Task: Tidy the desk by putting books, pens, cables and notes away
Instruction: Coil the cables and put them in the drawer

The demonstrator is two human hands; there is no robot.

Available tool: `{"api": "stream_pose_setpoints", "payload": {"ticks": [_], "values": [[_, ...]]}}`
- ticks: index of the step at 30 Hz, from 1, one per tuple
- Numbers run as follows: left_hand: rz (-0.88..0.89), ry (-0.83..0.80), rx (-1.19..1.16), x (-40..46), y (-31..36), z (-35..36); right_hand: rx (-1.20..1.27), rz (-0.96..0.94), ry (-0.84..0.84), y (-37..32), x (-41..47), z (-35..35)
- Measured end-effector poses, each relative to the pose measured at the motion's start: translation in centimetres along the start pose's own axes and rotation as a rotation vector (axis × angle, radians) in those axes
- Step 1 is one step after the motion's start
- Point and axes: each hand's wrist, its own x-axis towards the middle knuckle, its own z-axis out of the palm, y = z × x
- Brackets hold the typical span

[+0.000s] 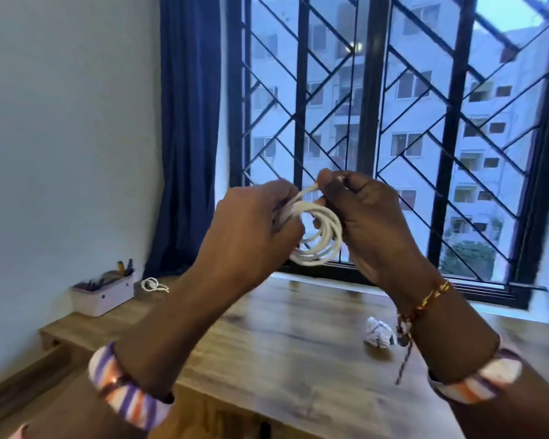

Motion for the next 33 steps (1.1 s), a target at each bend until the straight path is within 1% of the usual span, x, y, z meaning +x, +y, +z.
{"api": "stream_pose_setpoints", "payload": {"ticks": [1, 2, 5, 7, 8, 9, 10, 11, 12, 13, 16, 18, 20, 23, 24, 26, 27, 29, 30, 31, 33], "values": [[0.042, 0.067, 0.100, 0.4, 0.1, 1.5, 0.019, 0.046, 0.004, 0.2, 0.6, -0.5], [0.067, 0.106, 0.142, 0.6, 0.2, 2.8, 0.037, 0.090, 0.004, 0.5, 1.2, -1.0], [0.110, 0.133, 0.177, 1.1, 0.1, 6.0, 0.079, 0.273, 0.000, 2.0, 2.6, -2.4], [0.155, 0.089, 0.279, 1.8, -0.5, 7.9, 0.136, 0.426, -0.016, 3.4, 3.5, -3.6], [0.158, 0.065, 0.339, 2.2, -0.7, 8.5, 0.170, 0.468, -0.037, 4.1, 3.8, -4.3], [0.123, 0.028, 0.387, 2.8, -1.0, 9.3, 0.186, 0.482, -0.070, 4.8, 4.2, -4.9], [0.064, 0.007, 0.429, 3.5, -1.3, 10.0, 0.145, 0.471, -0.108, 5.5, 4.4, -5.5], [-0.014, -0.016, 0.462, 4.1, -1.8, 11.0, 0.034, 0.426, -0.145, 6.5, 4.7, -6.0], [-0.071, -0.034, 0.498, 4.7, -2.5, 12.0, -0.099, 0.350, -0.167, 7.6, 5.0, -6.5], [-0.104, -0.065, 0.512, 5.1, -3.0, 12.8, -0.227, 0.255, -0.154, 8.6, 5.3, -6.9], [-0.125, -0.161, 0.407, 6.4, -4.5, 15.9, -0.595, -0.045, -0.073, 11.7, 7.3, -8.6], [-0.114, -0.231, 0.368, 7.3, -5.4, 17.9, -0.883, -0.153, -0.075, 13.5, 9.0, -9.6], [-0.102, -0.246, 0.337, 8.2, -6.7, 20.1, -1.054, -0.182, -0.073, 14.8, 10.9, -10.3], [-0.105, -0.233, 0.326, 9.7, -8.4, 23.1, -1.142, -0.102, -0.064, 16.7, 13.9, -10.9], [-0.099, -0.236, 0.338, 10.1, -8.9, 24.1, -1.150, -0.050, -0.081, 17.4, 15.0, -11.2], [-0.080, -0.253, 0.374, 10.7, -9.8, 25.9, -1.026, 0.079, -0.076, 18.4, 17.0, -12.0], [-0.078, -0.261, 0.392, 10.9, -10.3, 26.7, -0.873, 0.180, -0.078, 18.8, 17.8, -12.5], [-0.099, -0.257, 0.404, 11.3, -11.1, 28.0, -0.481, 0.371, -0.089, 19.1, 18.9, -13.4], [-0.117, -0.253, 0.398, 11.5, -11.5, 28.6, -0.343, 0.412, -0.095, 19.4, 19.3, -13.8], [-0.133, -0.249, 0.382, 11.8, -11.9, 29.1, -0.315, 0.394, -0.102, 19.7, 19.7, -14.2], [-0.168, -0.258, 0.320, 12.2, -12.4, 29.8, -0.363, 0.301, -0.079, 20.5, 20.4, -14.7]]}}
